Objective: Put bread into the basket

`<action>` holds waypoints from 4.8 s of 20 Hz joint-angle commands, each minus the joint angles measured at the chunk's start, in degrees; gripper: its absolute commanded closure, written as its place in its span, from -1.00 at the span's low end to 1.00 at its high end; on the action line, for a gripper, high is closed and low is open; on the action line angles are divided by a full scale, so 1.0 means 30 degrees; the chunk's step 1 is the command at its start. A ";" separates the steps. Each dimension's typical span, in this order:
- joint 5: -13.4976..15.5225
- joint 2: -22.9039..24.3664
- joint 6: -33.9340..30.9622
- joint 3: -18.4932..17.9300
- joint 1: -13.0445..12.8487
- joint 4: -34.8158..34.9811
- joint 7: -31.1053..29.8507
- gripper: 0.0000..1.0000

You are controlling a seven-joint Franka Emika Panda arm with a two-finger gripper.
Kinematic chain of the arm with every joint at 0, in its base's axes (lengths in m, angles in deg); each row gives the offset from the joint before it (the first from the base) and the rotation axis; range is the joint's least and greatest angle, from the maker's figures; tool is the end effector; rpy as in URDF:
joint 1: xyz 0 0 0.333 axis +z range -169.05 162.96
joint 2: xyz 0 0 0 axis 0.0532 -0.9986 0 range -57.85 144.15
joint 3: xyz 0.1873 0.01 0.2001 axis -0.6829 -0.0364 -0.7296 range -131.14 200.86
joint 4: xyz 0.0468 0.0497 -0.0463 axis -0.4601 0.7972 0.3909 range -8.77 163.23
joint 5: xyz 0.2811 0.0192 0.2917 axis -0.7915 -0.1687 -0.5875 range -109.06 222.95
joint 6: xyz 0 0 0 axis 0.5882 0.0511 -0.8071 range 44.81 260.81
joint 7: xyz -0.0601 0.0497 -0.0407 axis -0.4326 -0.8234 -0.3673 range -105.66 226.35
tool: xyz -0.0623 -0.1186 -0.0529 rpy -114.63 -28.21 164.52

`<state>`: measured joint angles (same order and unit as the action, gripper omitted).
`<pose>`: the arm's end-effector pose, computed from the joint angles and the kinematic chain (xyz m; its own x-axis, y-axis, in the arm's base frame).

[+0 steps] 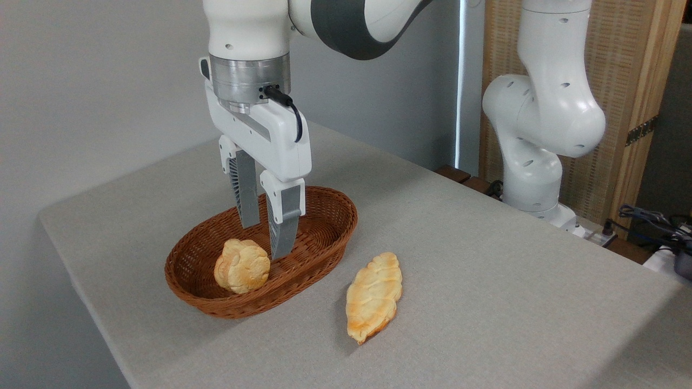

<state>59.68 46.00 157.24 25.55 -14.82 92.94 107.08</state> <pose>0.5821 -0.0289 0.4735 0.6541 -0.7432 0.1409 -0.7422 -0.6665 -0.0705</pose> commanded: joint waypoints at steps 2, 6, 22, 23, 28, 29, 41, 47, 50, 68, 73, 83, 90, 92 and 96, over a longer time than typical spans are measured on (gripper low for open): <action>-0.0090 -0.0070 -0.0081 -0.0147 -0.0060 -0.0375 -0.0198 -1.00; -0.0119 -0.0099 -0.0140 -0.0118 -0.0060 -0.0376 -0.0169 -1.00; -0.0265 0.0047 -0.0609 -0.2373 0.0380 0.2520 -0.0257 -1.00; -0.0382 0.0018 -0.0609 -0.2403 0.0380 0.2902 -0.0285 -1.00; -0.0383 -0.0041 -0.0580 -0.2696 0.0409 0.4104 -0.0374 -1.00; -0.0383 -0.0041 -0.0579 -0.2696 0.0409 0.4339 -0.0345 -1.00; -0.0412 -0.0450 -0.0404 -0.2696 0.0380 0.4517 -0.0169 -1.00; -0.0500 -0.0743 -0.0404 -0.2696 0.0380 0.4546 -0.0140 -1.00; -0.0500 -0.0977 -0.0345 -0.2696 0.0350 0.4546 -0.0139 -1.00; -0.0764 -0.1154 0.0300 -0.2637 0.0292 0.4517 -0.0022 -0.15; -0.0735 -0.1154 0.0300 -0.2637 0.0292 0.4517 -0.0022 -0.15; -0.0530 -0.0511 0.0124 -0.2725 0.0350 0.3375 0.0007 -0.14; -0.0500 0.0134 -0.0023 -0.2813 0.0380 0.2759 0.0037 -0.15; -0.0297 0.0252 -0.0023 -0.2784 0.0380 0.2234 0.0036 -0.16; 0.0581 0.0281 -0.0081 -0.2317 0.0175 0.1296 0.0008 -0.16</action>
<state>59.28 46.52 157.63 17.93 -13.48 98.95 106.93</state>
